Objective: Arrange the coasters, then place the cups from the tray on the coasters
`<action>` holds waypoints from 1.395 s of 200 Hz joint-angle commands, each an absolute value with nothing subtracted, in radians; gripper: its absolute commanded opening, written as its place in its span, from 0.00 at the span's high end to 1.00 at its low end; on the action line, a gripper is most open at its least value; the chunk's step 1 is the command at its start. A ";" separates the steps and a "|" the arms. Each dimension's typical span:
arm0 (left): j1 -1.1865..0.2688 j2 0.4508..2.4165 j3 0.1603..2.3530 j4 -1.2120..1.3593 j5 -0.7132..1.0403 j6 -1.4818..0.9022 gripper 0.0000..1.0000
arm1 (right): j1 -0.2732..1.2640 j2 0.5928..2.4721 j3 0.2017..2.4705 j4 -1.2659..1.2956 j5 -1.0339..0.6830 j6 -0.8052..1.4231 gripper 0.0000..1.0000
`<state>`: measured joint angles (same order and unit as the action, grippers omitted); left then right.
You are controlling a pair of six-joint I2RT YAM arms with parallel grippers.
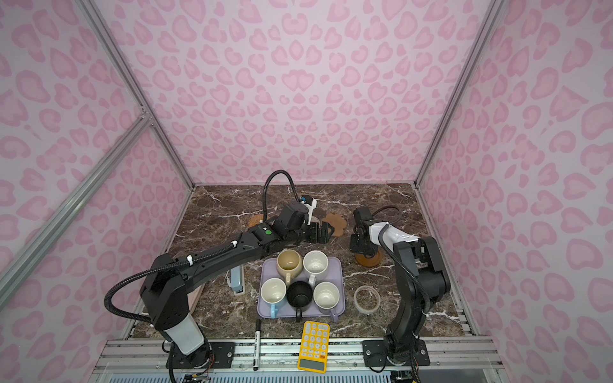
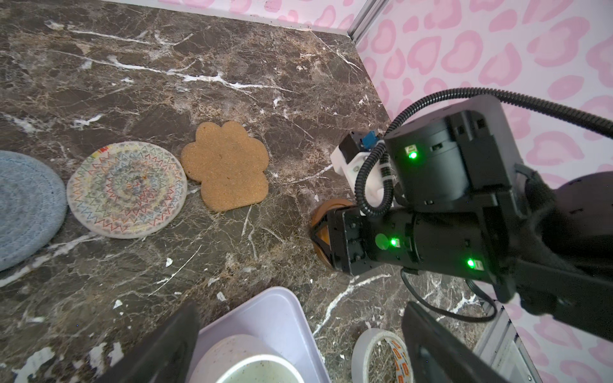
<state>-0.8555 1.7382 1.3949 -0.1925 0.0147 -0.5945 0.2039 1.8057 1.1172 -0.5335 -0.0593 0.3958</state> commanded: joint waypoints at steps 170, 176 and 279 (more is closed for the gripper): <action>-0.828 1.746 1.404 -0.205 -0.008 -0.592 0.03 | 0.151 2.079 1.473 -0.552 -0.108 0.354 0.51; -0.826 1.746 1.404 -0.205 -0.008 -0.592 0.03 | 0.151 2.086 1.477 -0.554 -0.109 0.354 0.51; -0.820 1.746 1.394 -0.201 -0.008 -0.592 0.03 | 0.163 2.160 1.583 -0.588 -0.110 0.350 0.52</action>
